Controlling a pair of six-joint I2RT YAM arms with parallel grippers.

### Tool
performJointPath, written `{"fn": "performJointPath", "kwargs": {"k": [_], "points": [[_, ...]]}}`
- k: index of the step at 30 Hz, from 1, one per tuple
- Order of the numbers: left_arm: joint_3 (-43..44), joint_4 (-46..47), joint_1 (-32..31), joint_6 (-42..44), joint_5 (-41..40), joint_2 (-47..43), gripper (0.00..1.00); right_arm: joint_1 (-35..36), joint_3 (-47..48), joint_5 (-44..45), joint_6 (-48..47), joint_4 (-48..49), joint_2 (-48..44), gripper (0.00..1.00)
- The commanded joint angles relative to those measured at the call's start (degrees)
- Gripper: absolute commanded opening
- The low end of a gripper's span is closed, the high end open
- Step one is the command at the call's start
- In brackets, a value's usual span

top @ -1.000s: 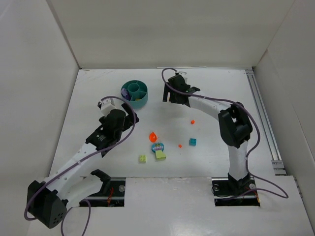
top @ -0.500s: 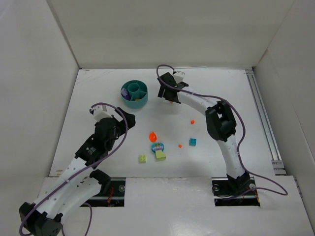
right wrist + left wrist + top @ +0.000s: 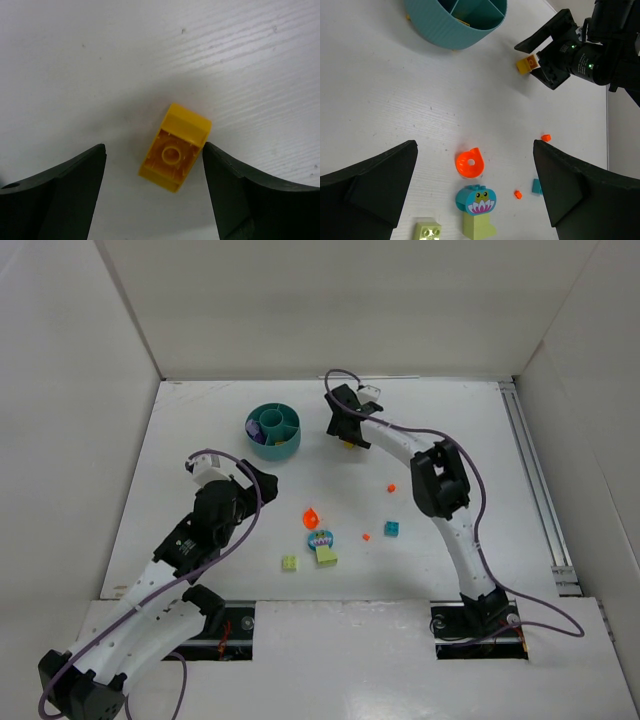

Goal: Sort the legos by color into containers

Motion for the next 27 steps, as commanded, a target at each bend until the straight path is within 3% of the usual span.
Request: {"fn": "performJointPath", "kwargs": {"k": [1,7,10,11,16,20,23,24,25,27], "points": [[-0.4,2.4,-0.2,0.2,0.0,-0.6,1.0,-1.8,2.5,-2.4,0.5,0.3,1.5,0.82],[-0.4,2.9,-0.2,0.7,0.0,1.1,1.0,-2.8,3.1,-2.9,-1.1,0.3,2.0,0.74],[-0.4,2.9,-0.2,0.7,0.0,1.6,1.0,-2.8,3.1,-2.9,-1.9,0.3,2.0,0.55],[-0.4,2.9,-0.2,0.7,0.0,1.6,1.0,-2.8,3.1,-2.4,-2.4,0.3,2.0,0.45],[-0.9,2.9,-0.2,0.7,0.5,1.6,1.0,-2.8,3.1,-2.4,-4.2,0.3,2.0,0.44],[-0.9,2.4,-0.2,0.7,0.5,1.6,1.0,-1.7,3.1,-0.1,-8.9,1.8,0.7,0.29],[-0.9,2.4,-0.2,0.2,0.5,0.5,1.0,-1.0,-1.7,1.5,-20.9,12.6,-3.3,0.26],[-0.9,2.4,-0.2,0.2,-0.1,0.5,1.0,-0.3,-4.4,1.5,-25.6,24.1,-4.9,0.26],[-0.9,2.4,-0.2,0.2,-0.1,-0.1,1.0,-0.3,-10.1,1.0,-34.1,28.9,-8.3,0.26],[-1.5,2.4,-0.2,0.2,-0.7,-0.7,1.0,1.0,-14.3,-1.6,-40.6,36.4,-10.8,0.22]]}}
